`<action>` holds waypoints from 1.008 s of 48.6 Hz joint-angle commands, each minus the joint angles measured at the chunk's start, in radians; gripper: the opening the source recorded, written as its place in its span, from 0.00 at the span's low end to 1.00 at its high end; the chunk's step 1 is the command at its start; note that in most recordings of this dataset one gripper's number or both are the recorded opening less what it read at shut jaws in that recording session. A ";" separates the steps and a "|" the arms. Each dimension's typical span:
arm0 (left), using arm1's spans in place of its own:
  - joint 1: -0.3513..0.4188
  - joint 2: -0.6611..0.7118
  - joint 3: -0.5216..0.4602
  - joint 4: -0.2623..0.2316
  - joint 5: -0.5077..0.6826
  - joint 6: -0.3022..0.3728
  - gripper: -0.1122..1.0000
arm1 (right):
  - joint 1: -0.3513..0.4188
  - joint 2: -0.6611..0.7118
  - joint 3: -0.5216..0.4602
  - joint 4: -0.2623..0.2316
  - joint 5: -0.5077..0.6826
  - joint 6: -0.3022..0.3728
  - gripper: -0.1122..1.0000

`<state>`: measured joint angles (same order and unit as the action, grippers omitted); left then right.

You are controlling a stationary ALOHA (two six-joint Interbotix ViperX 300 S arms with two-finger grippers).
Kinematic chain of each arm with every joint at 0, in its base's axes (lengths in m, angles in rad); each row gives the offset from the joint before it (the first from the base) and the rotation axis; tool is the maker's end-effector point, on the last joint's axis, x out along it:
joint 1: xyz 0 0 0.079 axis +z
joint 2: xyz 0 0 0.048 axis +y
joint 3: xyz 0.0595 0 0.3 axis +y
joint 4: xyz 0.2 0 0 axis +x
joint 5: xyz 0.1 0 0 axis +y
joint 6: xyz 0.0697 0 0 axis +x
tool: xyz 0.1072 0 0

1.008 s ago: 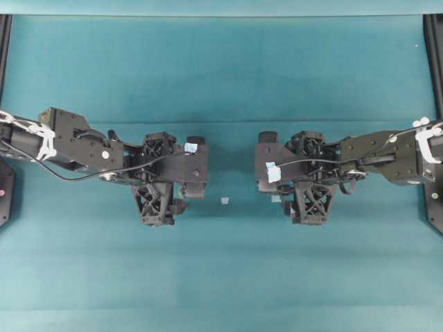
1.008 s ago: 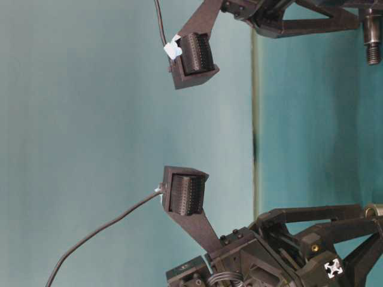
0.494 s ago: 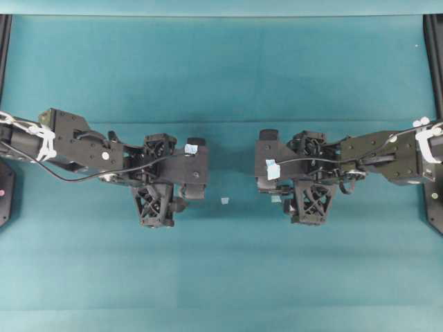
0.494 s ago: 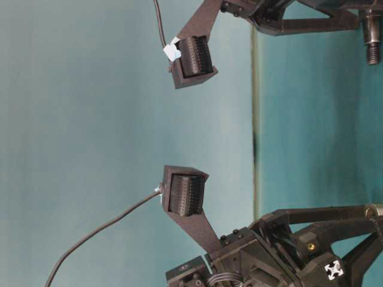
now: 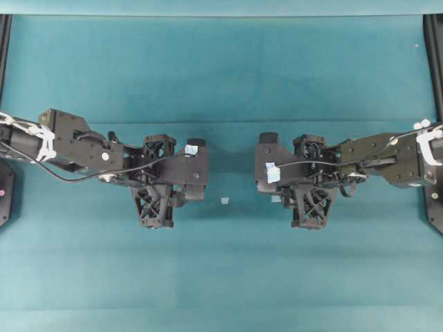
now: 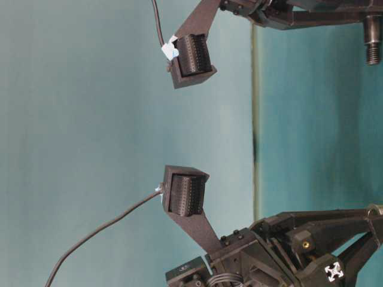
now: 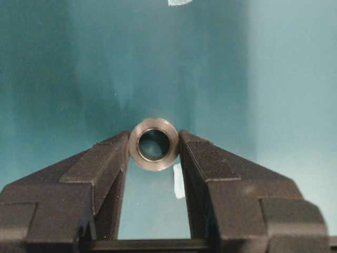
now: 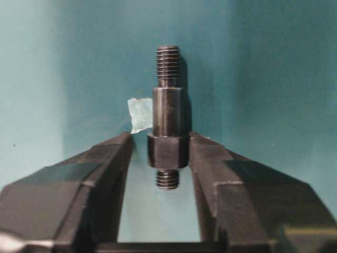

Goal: Insert the washer onto the shaft with both hands.
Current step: 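Close left gripper on the washer and right gripper on the shaft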

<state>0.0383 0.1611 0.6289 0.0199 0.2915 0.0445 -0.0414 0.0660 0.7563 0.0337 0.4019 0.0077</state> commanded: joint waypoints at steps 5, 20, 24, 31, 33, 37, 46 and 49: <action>0.005 -0.011 -0.003 0.003 0.000 0.003 0.43 | -0.011 0.005 0.002 -0.003 0.017 0.008 0.14; 0.005 -0.014 -0.003 0.003 0.000 0.005 0.43 | -0.021 0.005 0.002 -0.006 0.018 -0.002 0.11; 0.005 -0.014 -0.003 0.003 0.000 0.005 0.43 | -0.026 0.005 0.002 -0.009 0.020 -0.005 0.11; 0.005 -0.014 -0.002 0.003 0.000 0.006 0.43 | -0.040 0.005 -0.002 -0.017 0.021 -0.008 0.11; 0.005 -0.014 -0.002 0.003 0.000 0.006 0.43 | -0.041 0.005 0.000 -0.018 0.021 -0.008 0.11; 0.005 -0.014 -0.003 0.003 0.000 0.006 0.43 | -0.043 0.005 0.000 -0.018 0.020 -0.011 0.11; 0.005 -0.015 -0.002 0.002 0.000 0.008 0.43 | -0.043 0.005 -0.002 -0.018 0.032 -0.052 0.11; 0.005 -0.015 -0.002 0.003 0.000 0.008 0.43 | -0.043 0.006 -0.003 -0.018 0.038 -0.063 0.11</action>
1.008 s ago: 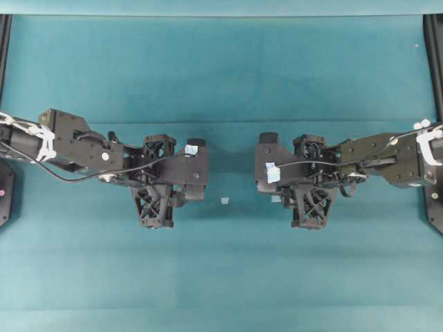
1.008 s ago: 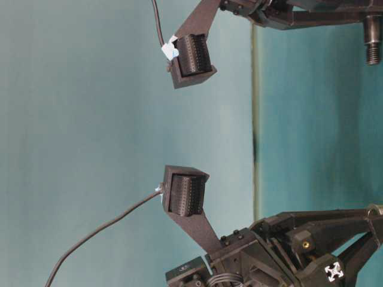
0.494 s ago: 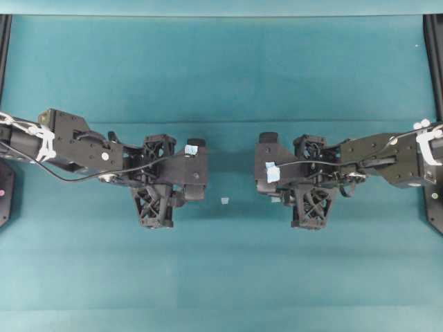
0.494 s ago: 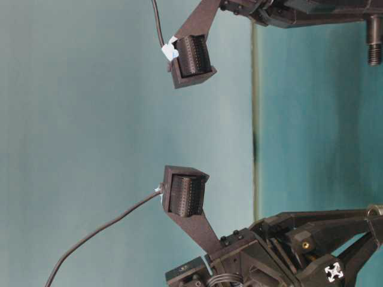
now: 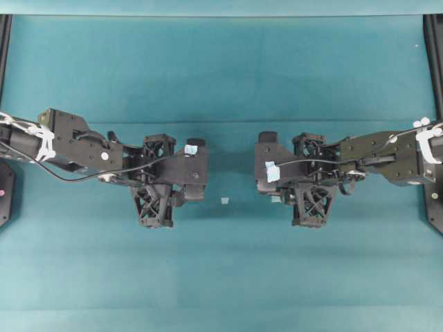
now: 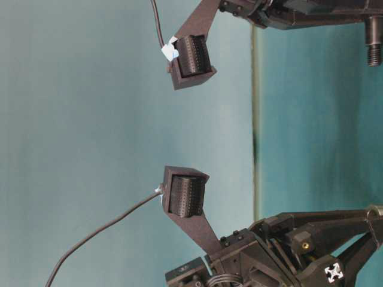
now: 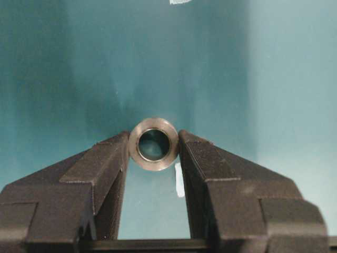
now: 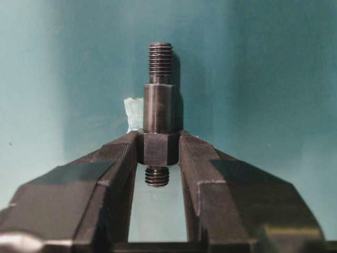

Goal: Insert the washer onto the shaft with both hands.
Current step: 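Close left gripper on the washer and right gripper on the shaft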

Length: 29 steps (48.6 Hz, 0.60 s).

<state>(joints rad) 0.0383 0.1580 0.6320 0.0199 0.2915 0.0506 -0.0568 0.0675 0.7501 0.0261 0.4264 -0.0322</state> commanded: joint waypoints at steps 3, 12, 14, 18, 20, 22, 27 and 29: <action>0.005 -0.012 -0.005 0.003 0.000 0.002 0.43 | -0.028 0.003 0.005 -0.011 0.015 -0.037 0.11; 0.005 -0.012 -0.005 0.003 0.002 0.002 0.43 | -0.028 0.003 0.005 -0.011 0.015 -0.074 0.11; 0.005 -0.012 -0.003 0.003 0.002 0.002 0.43 | -0.028 0.003 0.005 -0.011 0.015 -0.075 0.11; 0.005 -0.012 -0.005 0.003 0.002 0.002 0.43 | -0.028 0.003 0.005 -0.011 0.015 -0.075 0.11; 0.005 -0.012 -0.005 0.003 0.000 0.002 0.43 | -0.028 0.003 0.005 -0.011 0.015 -0.075 0.11; 0.005 -0.012 -0.005 0.003 0.000 0.002 0.43 | -0.028 0.003 0.005 -0.009 0.015 -0.075 0.11; 0.005 -0.012 -0.005 0.003 0.000 0.002 0.43 | -0.028 0.003 0.005 -0.009 0.015 -0.075 0.11; 0.005 -0.014 -0.005 0.003 0.000 0.002 0.43 | -0.028 0.003 0.005 -0.009 0.014 -0.074 0.11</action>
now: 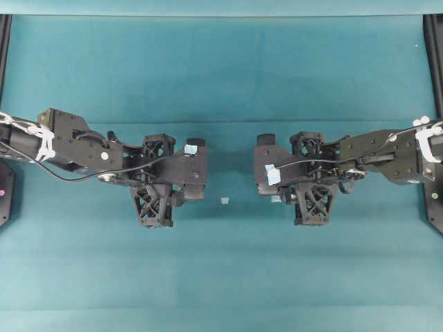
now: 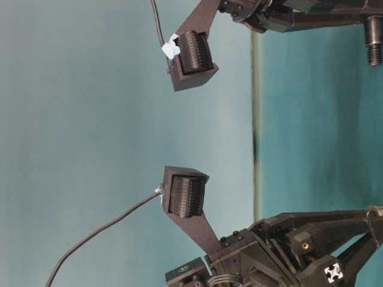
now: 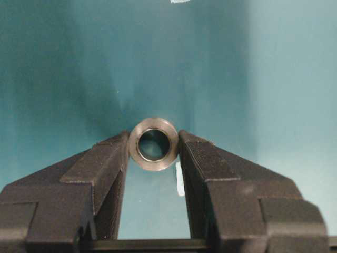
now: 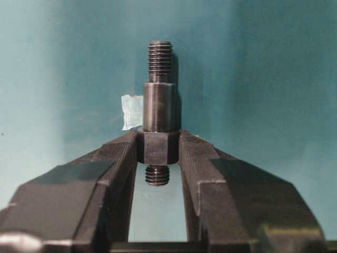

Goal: Insert the washer onto the shaft with both hands.
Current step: 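Close left gripper on the washer and right gripper on the shaft, then lift both parts and rotate grippers to face each other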

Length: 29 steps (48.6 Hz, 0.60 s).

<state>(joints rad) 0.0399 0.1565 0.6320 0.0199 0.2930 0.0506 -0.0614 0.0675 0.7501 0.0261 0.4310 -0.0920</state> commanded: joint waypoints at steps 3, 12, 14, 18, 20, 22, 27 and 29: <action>0.003 -0.014 -0.006 0.003 -0.002 0.002 0.43 | -0.023 0.002 0.008 -0.008 0.005 -0.009 0.11; 0.003 -0.032 -0.002 0.003 -0.002 0.003 0.43 | -0.023 -0.012 0.011 -0.003 -0.032 -0.002 0.11; 0.003 -0.037 0.000 0.003 -0.003 0.003 0.43 | -0.023 -0.017 0.011 0.000 -0.040 -0.002 0.11; 0.003 -0.051 0.009 0.003 -0.009 0.005 0.43 | -0.023 -0.026 0.014 0.000 -0.049 0.000 0.11; 0.003 -0.057 0.014 0.003 -0.011 0.005 0.43 | -0.023 -0.031 0.017 0.000 -0.049 0.000 0.11; 0.003 -0.064 0.017 0.003 -0.012 0.005 0.43 | -0.021 -0.037 0.018 0.000 -0.051 0.000 0.11; 0.003 -0.081 0.031 0.003 -0.028 0.003 0.43 | -0.018 -0.052 0.023 0.000 -0.058 0.000 0.10; 0.003 -0.091 0.037 0.003 -0.038 0.003 0.43 | -0.015 -0.063 0.028 0.000 -0.069 0.002 0.10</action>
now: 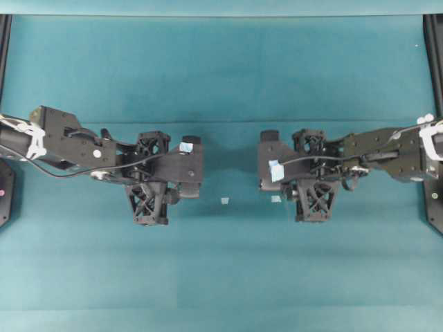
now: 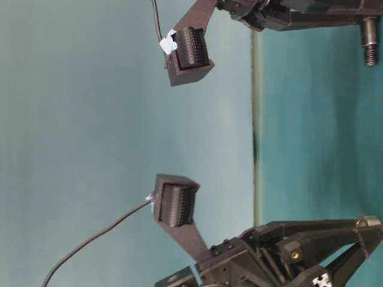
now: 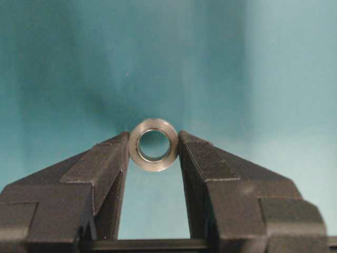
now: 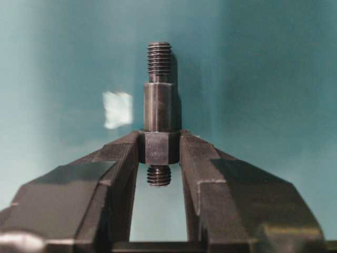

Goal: Insert the washer onto the shaft with both hands.
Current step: 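Lift both parts and rotate grippers to face each other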

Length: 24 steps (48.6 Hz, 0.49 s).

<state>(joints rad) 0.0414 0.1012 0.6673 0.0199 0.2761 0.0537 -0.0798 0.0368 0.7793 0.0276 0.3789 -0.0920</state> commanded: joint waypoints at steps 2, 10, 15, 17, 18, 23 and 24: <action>0.002 -0.043 0.008 0.003 -0.037 0.000 0.43 | 0.005 -0.043 0.003 -0.002 -0.029 0.002 0.10; 0.002 -0.087 0.051 0.003 -0.153 -0.002 0.43 | 0.015 -0.097 0.046 -0.002 -0.133 0.003 0.10; 0.002 -0.112 0.083 0.003 -0.241 -0.008 0.43 | 0.031 -0.132 0.087 0.011 -0.221 0.005 0.10; -0.002 -0.123 0.098 0.003 -0.278 -0.012 0.43 | 0.037 -0.147 0.106 0.021 -0.255 0.006 0.10; -0.002 -0.127 0.104 0.002 -0.290 -0.012 0.43 | 0.043 -0.152 0.115 0.028 -0.268 0.009 0.10; -0.012 -0.140 0.129 0.003 -0.351 -0.014 0.43 | 0.066 -0.181 0.163 0.043 -0.341 0.051 0.10; -0.015 -0.141 0.133 0.003 -0.364 -0.014 0.43 | 0.072 -0.187 0.170 0.043 -0.357 0.060 0.10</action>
<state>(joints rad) 0.0383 -0.0153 0.7977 0.0199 -0.0399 0.0414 -0.0276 -0.1135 0.9342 0.0629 0.0767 -0.0629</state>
